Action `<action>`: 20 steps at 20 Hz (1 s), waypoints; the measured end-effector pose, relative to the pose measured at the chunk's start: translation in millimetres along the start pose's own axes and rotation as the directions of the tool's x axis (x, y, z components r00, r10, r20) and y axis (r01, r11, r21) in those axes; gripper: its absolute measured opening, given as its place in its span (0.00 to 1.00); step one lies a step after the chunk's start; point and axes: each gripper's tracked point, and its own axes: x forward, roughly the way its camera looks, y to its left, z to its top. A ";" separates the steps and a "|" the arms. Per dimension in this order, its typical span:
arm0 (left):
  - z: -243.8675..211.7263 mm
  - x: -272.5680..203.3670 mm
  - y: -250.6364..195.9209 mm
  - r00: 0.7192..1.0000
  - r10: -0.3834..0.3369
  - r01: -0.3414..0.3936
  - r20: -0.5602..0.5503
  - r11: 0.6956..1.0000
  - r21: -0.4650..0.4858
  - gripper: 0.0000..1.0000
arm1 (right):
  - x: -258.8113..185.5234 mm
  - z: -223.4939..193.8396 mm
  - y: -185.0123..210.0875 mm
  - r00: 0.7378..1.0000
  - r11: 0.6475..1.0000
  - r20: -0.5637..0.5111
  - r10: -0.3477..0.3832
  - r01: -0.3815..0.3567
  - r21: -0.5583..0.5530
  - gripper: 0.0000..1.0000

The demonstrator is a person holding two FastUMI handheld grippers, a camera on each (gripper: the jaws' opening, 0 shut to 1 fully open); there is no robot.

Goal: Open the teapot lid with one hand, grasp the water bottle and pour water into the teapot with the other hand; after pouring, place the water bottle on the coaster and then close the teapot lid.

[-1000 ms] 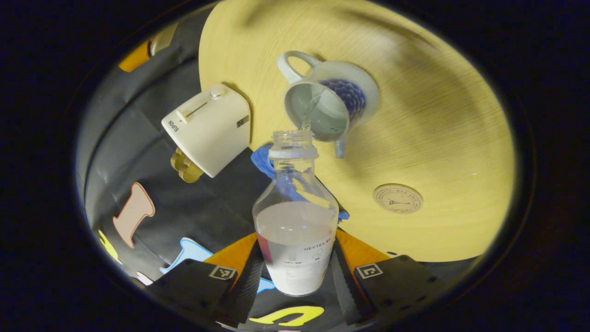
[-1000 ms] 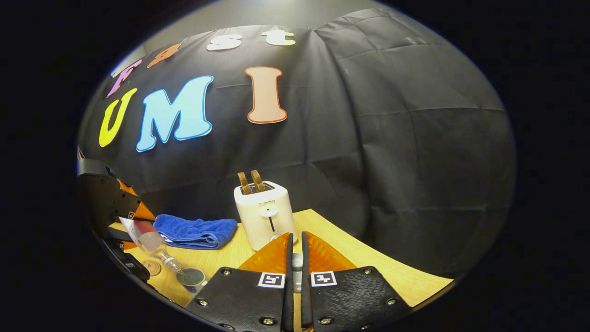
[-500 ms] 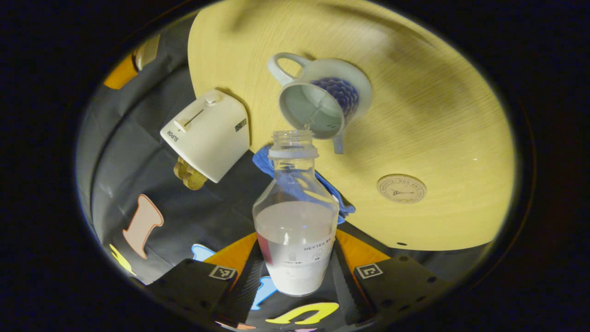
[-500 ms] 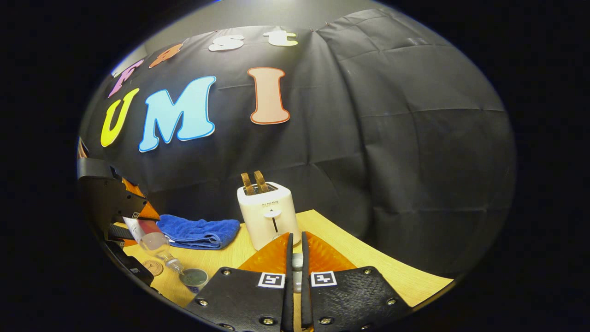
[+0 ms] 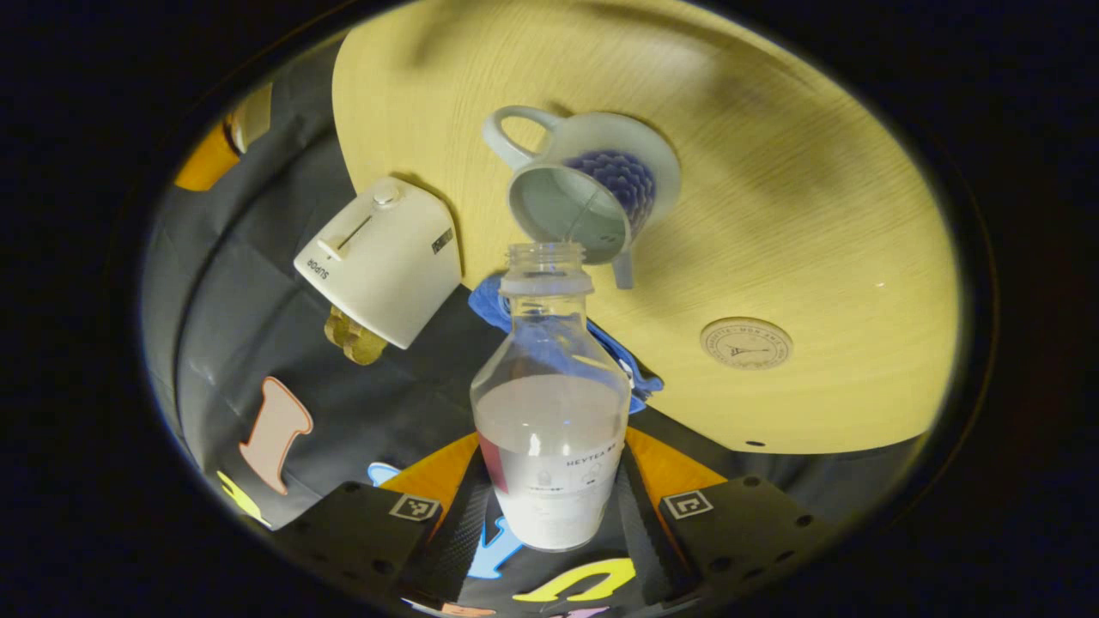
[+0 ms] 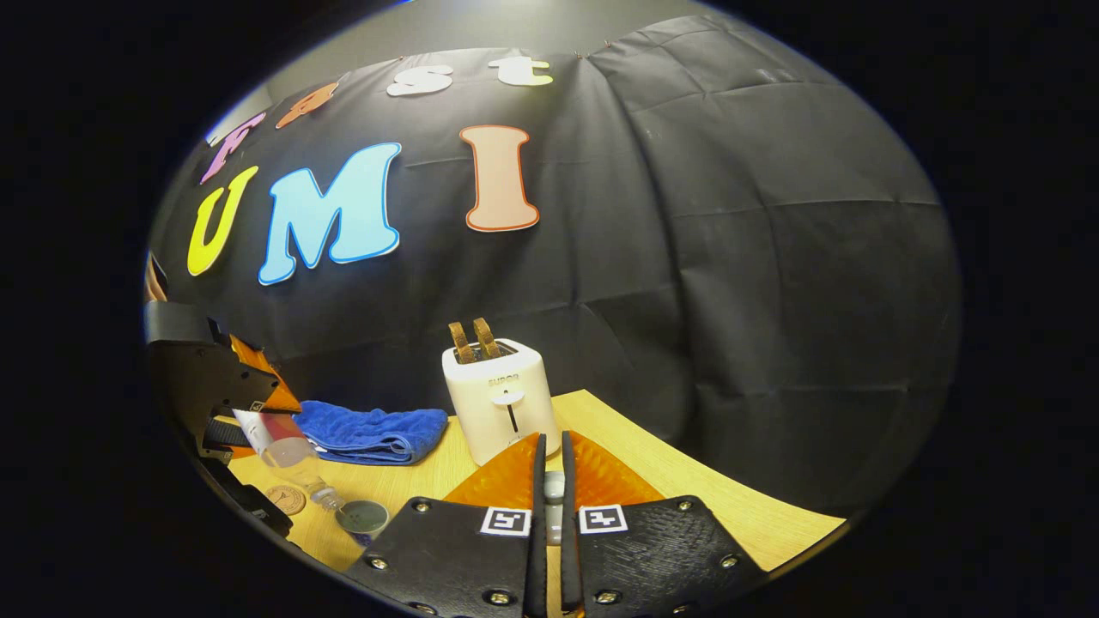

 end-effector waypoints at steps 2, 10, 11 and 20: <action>1.5 0.1 1.1 1.000 0.001 -0.001 0.001 1.000 0.006 0.80 | 0.0 -0.3 -0.2 1.000 1.000 -0.001 0.001 -0.001 0.001 0.06; 4.2 -0.9 1.7 1.000 -0.002 0.002 -0.006 1.000 0.025 0.80 | 0.2 -1.2 -1.0 1.000 1.000 -0.004 0.003 -0.003 0.012 0.06; 5.5 -1.2 1.6 1.000 -0.004 0.004 -0.005 1.000 0.022 0.80 | 1.0 -2.1 -1.2 1.000 1.000 -0.006 0.004 -0.004 0.013 0.06; -2.4 4.6 -19.2 0.998 -0.006 0.013 0.055 0.991 -0.130 0.81 | 2.0 -3.5 -1.6 1.000 1.000 -0.010 0.005 -0.005 0.020 0.06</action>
